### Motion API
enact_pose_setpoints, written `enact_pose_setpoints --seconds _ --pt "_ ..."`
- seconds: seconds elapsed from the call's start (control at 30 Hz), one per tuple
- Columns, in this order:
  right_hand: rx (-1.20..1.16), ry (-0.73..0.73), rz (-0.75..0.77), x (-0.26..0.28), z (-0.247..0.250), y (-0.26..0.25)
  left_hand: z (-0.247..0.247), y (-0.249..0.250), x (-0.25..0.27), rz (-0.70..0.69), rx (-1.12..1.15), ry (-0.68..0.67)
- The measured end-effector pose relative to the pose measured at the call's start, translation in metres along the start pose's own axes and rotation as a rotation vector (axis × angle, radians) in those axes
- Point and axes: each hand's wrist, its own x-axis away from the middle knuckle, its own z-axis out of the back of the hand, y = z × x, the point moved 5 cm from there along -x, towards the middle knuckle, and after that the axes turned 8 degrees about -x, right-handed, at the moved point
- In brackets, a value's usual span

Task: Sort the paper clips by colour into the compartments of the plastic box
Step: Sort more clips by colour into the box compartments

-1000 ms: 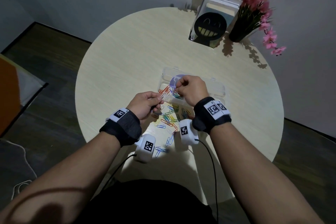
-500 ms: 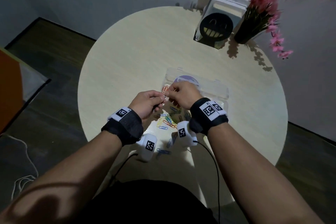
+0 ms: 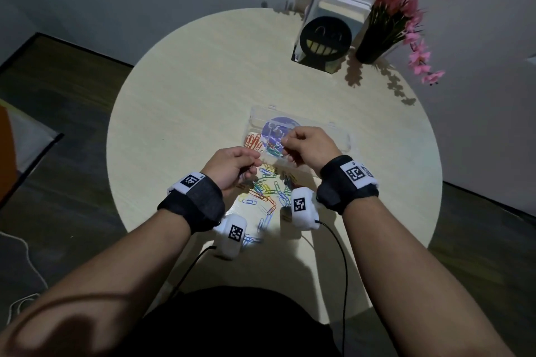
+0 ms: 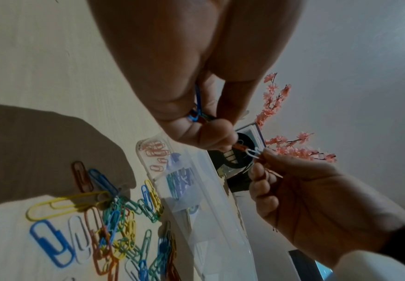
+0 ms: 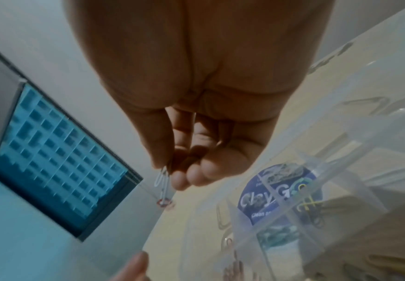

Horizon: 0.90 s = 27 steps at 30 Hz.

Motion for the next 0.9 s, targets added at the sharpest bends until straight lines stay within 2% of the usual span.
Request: enact_pose_setpoints --seconds 0.3,0.5,0.6,0.77,0.9 --pt "-0.378 -0.102 -0.057 0.020 0.011 0.008 -0.037 0.007 0.004 -0.011 -0.006 -0.148" --pt "-0.436 -0.100 -0.064 0.028 0.018 0.011 -0.049 0.008 0.009 -0.072 -0.086 -0.258" --pt "-0.463 -0.077 -0.060 0.031 0.022 0.013 -0.050 0.008 0.010 -0.097 -0.125 -0.248" --pt "-0.485 -0.057 -0.042 0.038 0.028 0.013 -0.052 0.009 0.012 -0.078 -0.060 -0.231" --pt "-0.366 -0.060 0.017 0.043 0.032 0.009 -0.049 0.010 0.012 -0.082 -0.062 -0.205"
